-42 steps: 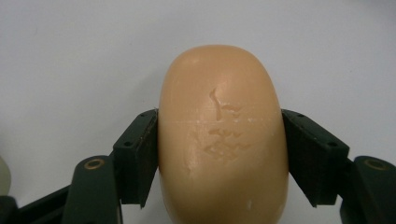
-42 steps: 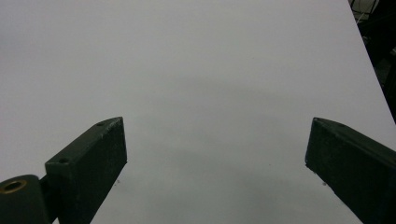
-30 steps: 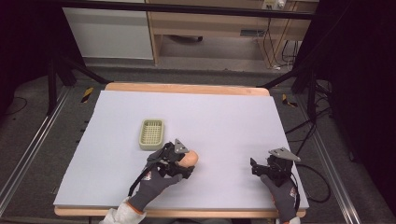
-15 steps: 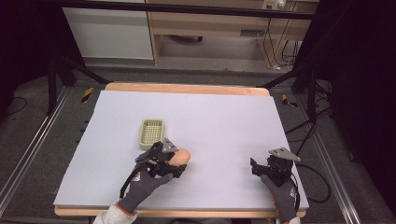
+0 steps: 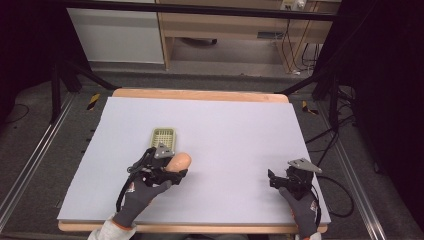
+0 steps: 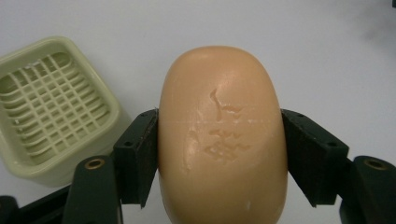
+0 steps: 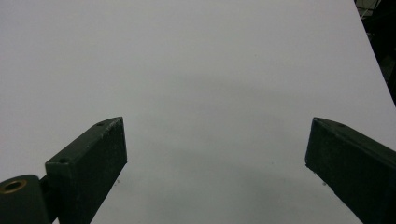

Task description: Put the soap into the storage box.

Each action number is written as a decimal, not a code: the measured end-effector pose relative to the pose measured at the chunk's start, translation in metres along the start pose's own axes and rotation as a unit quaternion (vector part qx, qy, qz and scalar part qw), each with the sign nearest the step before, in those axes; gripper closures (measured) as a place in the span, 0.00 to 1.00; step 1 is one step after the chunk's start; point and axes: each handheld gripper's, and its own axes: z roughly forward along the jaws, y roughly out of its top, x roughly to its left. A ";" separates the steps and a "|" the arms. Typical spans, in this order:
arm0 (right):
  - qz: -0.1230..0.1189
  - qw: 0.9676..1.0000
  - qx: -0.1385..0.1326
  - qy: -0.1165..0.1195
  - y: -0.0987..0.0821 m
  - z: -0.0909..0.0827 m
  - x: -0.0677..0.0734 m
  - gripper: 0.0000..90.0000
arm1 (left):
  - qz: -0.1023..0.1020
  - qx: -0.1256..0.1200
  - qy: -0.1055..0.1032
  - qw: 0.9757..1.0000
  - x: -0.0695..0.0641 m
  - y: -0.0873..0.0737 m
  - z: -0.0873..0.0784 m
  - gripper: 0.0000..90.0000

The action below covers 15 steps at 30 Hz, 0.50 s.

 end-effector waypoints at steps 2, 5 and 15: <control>-0.001 1.000 -0.002 -0.001 0.000 0.000 0.001 0.06 | -0.003 -0.001 0.004 1.000 0.004 -0.001 -0.003 0.35; -0.005 1.000 -0.002 -0.004 0.000 -0.001 0.001 0.06 | -0.012 -0.006 0.009 1.000 0.009 -0.001 -0.004 0.35; -0.009 1.000 -0.003 0.000 0.000 -0.001 0.002 0.06 | -0.022 -0.014 0.017 1.000 0.018 0.000 -0.010 0.35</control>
